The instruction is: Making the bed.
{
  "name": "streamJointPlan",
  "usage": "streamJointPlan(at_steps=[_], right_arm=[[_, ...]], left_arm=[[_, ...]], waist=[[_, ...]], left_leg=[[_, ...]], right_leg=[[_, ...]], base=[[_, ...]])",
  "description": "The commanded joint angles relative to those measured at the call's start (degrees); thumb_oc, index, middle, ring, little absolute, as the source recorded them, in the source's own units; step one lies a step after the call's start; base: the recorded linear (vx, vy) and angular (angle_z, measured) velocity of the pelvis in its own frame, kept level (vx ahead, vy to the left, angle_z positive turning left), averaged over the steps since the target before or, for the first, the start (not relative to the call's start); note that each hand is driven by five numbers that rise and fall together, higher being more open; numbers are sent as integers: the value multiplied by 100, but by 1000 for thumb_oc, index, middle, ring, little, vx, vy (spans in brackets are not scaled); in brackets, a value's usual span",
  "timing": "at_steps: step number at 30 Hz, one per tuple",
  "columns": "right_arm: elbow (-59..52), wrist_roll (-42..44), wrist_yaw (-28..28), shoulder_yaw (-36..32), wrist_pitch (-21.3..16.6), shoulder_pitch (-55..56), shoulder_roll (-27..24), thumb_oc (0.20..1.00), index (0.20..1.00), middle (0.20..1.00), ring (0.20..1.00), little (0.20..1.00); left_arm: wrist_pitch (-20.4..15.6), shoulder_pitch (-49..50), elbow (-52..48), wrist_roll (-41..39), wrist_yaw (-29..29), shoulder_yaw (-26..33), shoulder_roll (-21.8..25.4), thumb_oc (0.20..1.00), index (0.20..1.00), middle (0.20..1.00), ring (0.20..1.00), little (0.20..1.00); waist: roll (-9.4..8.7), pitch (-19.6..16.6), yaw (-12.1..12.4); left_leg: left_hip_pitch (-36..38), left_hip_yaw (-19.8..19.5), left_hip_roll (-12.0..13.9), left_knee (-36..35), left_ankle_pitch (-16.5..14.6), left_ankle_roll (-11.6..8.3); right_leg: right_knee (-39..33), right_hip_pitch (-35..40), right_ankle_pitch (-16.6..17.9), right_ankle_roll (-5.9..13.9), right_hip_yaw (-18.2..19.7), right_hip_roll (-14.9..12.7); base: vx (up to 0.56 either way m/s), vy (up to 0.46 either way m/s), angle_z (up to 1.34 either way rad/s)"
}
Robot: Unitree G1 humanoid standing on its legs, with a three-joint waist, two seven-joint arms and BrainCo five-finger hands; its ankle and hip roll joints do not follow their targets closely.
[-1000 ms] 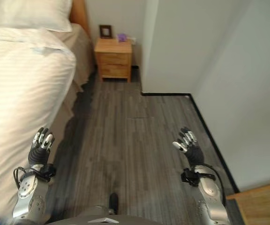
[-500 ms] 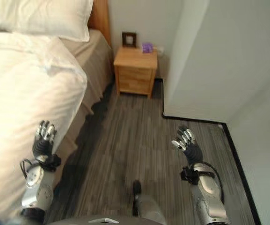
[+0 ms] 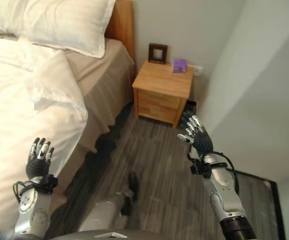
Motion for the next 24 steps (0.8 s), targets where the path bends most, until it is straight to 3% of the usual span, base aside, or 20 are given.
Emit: streamJointPlan(at_steps=[1,2,3,4,6,8,9,10,11,13,15,18,20,21,23,24], right_arm=[[-261,-241,105,-49,-224,-214,174,1000,1000,1000,1000,1000],[-256,-73,181,75,-210,-245,306,1000,1000,1000,1000,1000],[-252,-72,182,78,-212,-252,304,1000,1000,1000,1000,1000],[-238,-213,266,214,-95,-153,293,1000,1000,1000,1000,1000],[-241,-214,265,215,-93,-153,291,1000,1000,1000,1000,1000],[-316,-228,301,164,-59,-41,210,1000,1000,1000,1000,1000],[-268,-175,328,22,-63,105,141,1000,1000,1000,1000,1000],[-245,-166,330,-46,-85,168,111,1000,1000,1000,1000,1000],[-245,-166,330,-47,-85,167,111,1000,1000,1000,1000,1000],[-176,-1,281,-222,-181,303,23,1000,1000,1000,1000,1000],[-204,45,293,-249,-146,367,2,1000,1000,1000,1000,1000],[-260,270,322,-367,-165,333,-187,1000,1000,1000,1000,1000],[-352,341,290,-516,-224,368,-310,1000,1000,1000,1000,1000],[-353,341,290,-519,-223,366,-308,1000,1000,1000,1000,1000],[-379,410,187,-651,-328,465,-321,1000,1000,1000,1000,1000],[-368,393,145,-711,-339,530,-275,1000,1000,1000,1000,1000]], left_arm=[[-166,-442,-213,467,139,15,425,1000,1000,1000,1000,1000],[-202,-469,-265,417,158,6,465,1000,1000,1000,1000,1000],[-201,-471,-264,417,157,10,463,1000,1000,1000,1000,1000],[-190,-553,-328,495,145,-73,597,1000,1000,1000,1000,1000],[-190,-553,-328,494,144,-71,595,1000,1000,1000,1000,1000],[-197,-646,-378,375,38,-124,624,1000,1000,1000,1000,1000],[-213,-803,-329,207,-99,-310,619,1000,1000,1000,1000,1000],[-238,-858,-293,176,-148,-388,620,1000,1000,1000,1000,1000],[-240,-861,-290,175,-149,-388,621,1000,1000,1000,1000,1000],[-319,-1121,-99,134,-208,-686,727,1000,1000,1000,1000,1000],[-266,-1175,-141,133,-265,-818,693,1000,1000,1000,1000,1000],[-209,-1266,-256,103,-313,-969,568,1000,1000,1000,1000,1000],[-189,-1284,-203,-90,-320,-1034,456,1000,1000,1000,1000,1000],[-189,-1288,-203,-90,-320,-1035,457,1000,1000,1000,1000,1000],[-119,-1297,-89,-51,-324,-1145,436,1000,1000,1000,1000,1000],[-86,-1312,-43,-30,-319,-1180,439,1000,1000,1000,1000,1000]], waist=[[-259,-163,169],[-131,-52,53],[-122,-62,55],[120,86,-286],[136,75,-297],[202,88,-461],[170,87,-705],[113,86,-814],[115,85,-813],[-57,26,-1013],[-102,-20,-992],[-240,-65,-998],[-256,41,-1019],[-262,17,-1034],[-247,109,-1214],[-228,83,-1302]], left_leg=[[550,-431,401,83,-263,-1003],[879,-555,490,-64,-326,-946],[864,-552,504,-75,-309,-949],[1476,-1095,558,-268,-423,-900],[1463,-1107,576,-273,-412,-905],[1688,-1438,596,-273,-457,-964],[1785,-1950,525,-96,-663,-1081],[1886,-2192,481,-66,-785,-1131],[1882,-2192,484,-70,-773,-1131],[1897,-3079,452,-99,-965,-1286],[1824,-3272,436,-20,-958,-1357],[1591,-3892,572,155,-840,-1576],[1365,-3500,697,341,-875,-1577],[1328,-3514,686,334,-847,-1582],[1236,-1726,1097,459,-974,-1522],[1331,-1100,1223,466,-1026,-1512]], right_leg=[[1665,-1468,2696,762,-337,-785],[2488,-1946,2810,799,-341,-778],[2496,-1973,2822,794,-338,-765],[3057,-2860,2359,554,-141,-613],[3032,-2863,2382,547,-157,-597],[2344,-3173,2119,318,-61,-726],[1017,-3169,2014,231,625,-822],[415,-3084,1991,291,1138,-757],[380,-3074,2018,294,1138,-758],[-394,-2943,2001,604,2765,-423],[-493,-2791,1977,538,2610,-522],[-757,-2567,2084,310,2176,-450],[-804,-2414,2028,212,1828,-510],[-811,-2445,2042,218,1817,-522],[-911,-2294,2008,128,1136,-634],[-922,-2265,1984,117,867,-678]], base=[[465,108,-29],[153,39,-10],[599,-2,28],[426,-42,50],[301,-47,76],[442,-181,123],[582,-300,110],[458,-260,124],[280,-161,220],[297,-370,225],[157,-349,165],[110,-456,228],[-3,-270,83],[-74,-241,79],[-95,-227,122],[-84,-117,176]])
